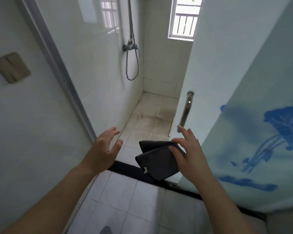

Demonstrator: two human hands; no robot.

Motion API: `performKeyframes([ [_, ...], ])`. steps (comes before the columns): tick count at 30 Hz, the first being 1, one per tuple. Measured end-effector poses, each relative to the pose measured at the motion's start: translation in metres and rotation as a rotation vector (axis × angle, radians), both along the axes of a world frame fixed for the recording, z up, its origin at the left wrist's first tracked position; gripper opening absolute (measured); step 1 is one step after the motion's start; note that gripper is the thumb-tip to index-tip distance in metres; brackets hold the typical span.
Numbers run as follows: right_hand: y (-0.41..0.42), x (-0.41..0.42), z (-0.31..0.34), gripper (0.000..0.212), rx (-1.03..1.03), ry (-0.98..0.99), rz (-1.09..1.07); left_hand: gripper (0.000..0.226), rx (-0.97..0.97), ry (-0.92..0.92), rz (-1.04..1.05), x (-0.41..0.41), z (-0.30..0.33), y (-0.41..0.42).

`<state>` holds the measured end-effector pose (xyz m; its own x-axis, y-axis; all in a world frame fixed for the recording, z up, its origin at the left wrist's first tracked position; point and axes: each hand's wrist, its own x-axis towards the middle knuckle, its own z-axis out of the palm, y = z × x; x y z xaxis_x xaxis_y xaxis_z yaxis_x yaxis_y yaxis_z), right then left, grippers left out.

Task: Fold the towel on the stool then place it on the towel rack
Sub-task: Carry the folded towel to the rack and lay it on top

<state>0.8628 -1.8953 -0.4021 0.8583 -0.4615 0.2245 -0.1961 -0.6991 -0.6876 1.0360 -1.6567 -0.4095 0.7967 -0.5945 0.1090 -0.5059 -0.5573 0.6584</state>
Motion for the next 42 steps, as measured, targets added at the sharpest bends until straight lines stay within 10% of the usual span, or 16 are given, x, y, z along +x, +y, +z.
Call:
performKeyframes([
  [19, 0.042, 0.219, 0.003, 0.015, 0.016, 0.028, -0.218, 0.049, -0.020, 0.076, -0.219, 0.263, -0.028, -0.021],
  [42, -0.135, 0.419, -0.063, 0.009, 0.263, 0.033, -0.393, 0.048, 0.032, 0.092, -0.216, 0.482, -0.048, -0.227],
])
